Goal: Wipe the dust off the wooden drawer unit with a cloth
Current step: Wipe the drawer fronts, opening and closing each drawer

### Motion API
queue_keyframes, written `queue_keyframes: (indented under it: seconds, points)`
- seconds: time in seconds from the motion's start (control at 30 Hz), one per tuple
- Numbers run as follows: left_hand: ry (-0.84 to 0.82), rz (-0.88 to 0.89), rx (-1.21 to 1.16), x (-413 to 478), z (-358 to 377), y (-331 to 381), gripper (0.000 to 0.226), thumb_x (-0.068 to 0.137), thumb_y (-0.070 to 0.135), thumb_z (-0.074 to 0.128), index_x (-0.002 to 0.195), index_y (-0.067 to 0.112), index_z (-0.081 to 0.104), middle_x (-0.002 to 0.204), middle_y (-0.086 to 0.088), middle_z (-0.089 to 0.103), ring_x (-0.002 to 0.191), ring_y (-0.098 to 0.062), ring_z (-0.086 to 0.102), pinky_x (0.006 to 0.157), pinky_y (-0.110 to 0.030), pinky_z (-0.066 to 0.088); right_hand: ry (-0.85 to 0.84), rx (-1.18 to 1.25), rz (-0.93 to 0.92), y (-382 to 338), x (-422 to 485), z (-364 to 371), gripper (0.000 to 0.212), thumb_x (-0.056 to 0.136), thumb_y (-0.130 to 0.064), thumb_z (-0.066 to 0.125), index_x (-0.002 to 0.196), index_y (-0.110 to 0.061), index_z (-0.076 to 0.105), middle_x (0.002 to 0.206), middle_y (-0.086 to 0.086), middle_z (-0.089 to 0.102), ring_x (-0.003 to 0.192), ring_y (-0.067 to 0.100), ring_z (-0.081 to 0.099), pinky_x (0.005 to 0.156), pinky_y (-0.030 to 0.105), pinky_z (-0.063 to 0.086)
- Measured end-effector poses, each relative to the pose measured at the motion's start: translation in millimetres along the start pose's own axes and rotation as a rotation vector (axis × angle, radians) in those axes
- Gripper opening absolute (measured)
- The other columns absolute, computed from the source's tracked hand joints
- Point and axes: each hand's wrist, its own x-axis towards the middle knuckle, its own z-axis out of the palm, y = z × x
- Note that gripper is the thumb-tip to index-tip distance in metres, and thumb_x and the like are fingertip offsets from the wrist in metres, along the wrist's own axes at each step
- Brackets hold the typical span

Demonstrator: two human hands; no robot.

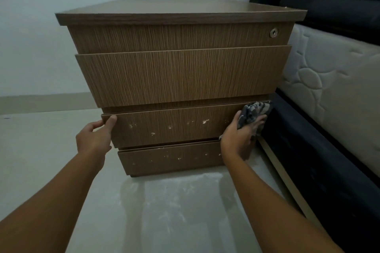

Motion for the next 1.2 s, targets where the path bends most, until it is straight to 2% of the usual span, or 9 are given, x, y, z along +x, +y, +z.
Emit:
queue_keyframes:
  seconds: [0.13, 0.27, 0.33, 0.47, 0.7, 0.87, 1.0, 1.07, 1.2]
  points:
    - [-0.007, 0.006, -0.006, -1, -1, -1, 0.048, 0.087, 0.038, 0.068, 0.126, 0.013, 0.056, 0.138, -0.012, 0.055, 0.121, -0.035, 0.055, 0.086, -0.045, 0.051, -0.026, 0.057, -0.12, 2, -28, 17, 0.084, 0.096, -0.041, 0.05, 0.152, -0.025, -0.011, 0.163, 0.007, -0.002, 0.148, 0.028, 0.003, 0.115, 0.051, 0.019]
    - [-0.021, 0.005, -0.016, -2, -4, -1, 0.043, 0.087, 0.038, 0.068, 0.121, 0.014, 0.057, 0.136, -0.012, 0.057, 0.121, -0.034, 0.056, 0.089, -0.046, 0.051, -0.108, 0.032, -0.289, 1, -63, 35, 0.091, 0.093, -0.038, 0.05, 0.134, -0.059, -0.027, 0.159, 0.0, -0.01, 0.148, 0.029, -0.005, 0.116, 0.061, 0.015]
    - [-0.028, 0.009, -0.024, -3, -5, 0, 0.04, 0.086, 0.038, 0.069, 0.117, 0.015, 0.058, 0.134, -0.011, 0.058, 0.12, -0.033, 0.057, 0.084, -0.043, 0.05, -0.163, 0.005, -0.346, 0, -82, 45, 0.096, 0.093, -0.029, 0.053, 0.132, -0.063, -0.028, 0.159, 0.004, -0.01, 0.148, 0.029, -0.01, 0.117, 0.059, 0.009]
    - [-0.035, 0.005, -0.037, -6, -9, 3, 0.038, 0.088, 0.037, 0.068, 0.117, 0.014, 0.061, 0.128, -0.008, 0.062, 0.115, -0.029, 0.059, 0.084, -0.041, 0.052, -0.261, -0.049, -0.404, -1, -119, 66, 0.091, 0.093, -0.028, 0.05, 0.139, -0.056, -0.023, 0.158, 0.003, -0.018, 0.147, 0.027, -0.017, 0.116, 0.064, 0.006]
    - [-0.093, 0.043, -0.015, -3, -22, 14, 0.013, 0.097, 0.033, 0.056, 0.097, 0.023, 0.064, 0.111, 0.0, 0.065, 0.102, -0.02, 0.062, 0.085, -0.038, 0.054, -0.428, -0.1, -0.453, -8, -172, 88, 0.108, 0.09, -0.016, 0.06, 0.138, -0.057, -0.027, 0.156, 0.002, -0.022, 0.146, 0.028, -0.019, 0.115, 0.064, 0.005]
    - [-0.157, -0.002, -0.011, -1, -29, 21, 0.025, 0.102, 0.03, 0.043, 0.113, 0.018, 0.062, 0.11, 0.001, 0.064, 0.103, -0.019, 0.061, 0.093, -0.042, 0.051, -0.563, -0.16, -0.522, -10, -202, 103, 0.107, 0.087, -0.013, 0.06, 0.141, -0.051, -0.024, 0.154, -0.004, -0.027, 0.144, 0.022, -0.026, 0.116, 0.062, 0.003]
    - [-0.279, -0.028, -0.002, 6, -39, 20, 0.037, 0.104, 0.034, 0.035, 0.112, 0.018, 0.067, 0.114, 0.001, 0.066, 0.104, -0.017, 0.061, 0.087, -0.037, 0.048, -0.706, -0.198, -0.58, -13, -222, 113, 0.103, 0.09, -0.016, 0.058, 0.141, -0.052, -0.024, 0.154, -0.001, -0.028, 0.14, 0.015, -0.035, 0.117, 0.057, -0.004]
    - [-0.337, -0.035, 0.012, 10, -43, 18, 0.041, 0.104, 0.039, 0.031, 0.112, 0.022, 0.068, 0.111, 0.004, 0.066, 0.104, -0.016, 0.059, 0.087, -0.035, 0.044, -0.804, -0.189, -0.598, -14, -231, 115, 0.093, 0.092, -0.016, 0.056, 0.144, -0.048, -0.014, 0.154, -0.004, -0.026, 0.139, 0.012, -0.037, 0.117, 0.057, -0.003]
    - [-0.362, -0.07, -0.009, 16, -50, 18, 0.047, 0.095, 0.054, 0.038, 0.106, 0.025, 0.073, 0.109, 0.0, 0.073, 0.107, -0.02, 0.065, 0.1, -0.04, 0.046, -0.959, -0.178, -0.592, -20, -244, 117, 0.081, 0.094, -0.011, 0.052, 0.143, -0.042, -0.004, 0.154, -0.006, -0.023, 0.139, 0.01, -0.033, 0.118, 0.057, -0.001]
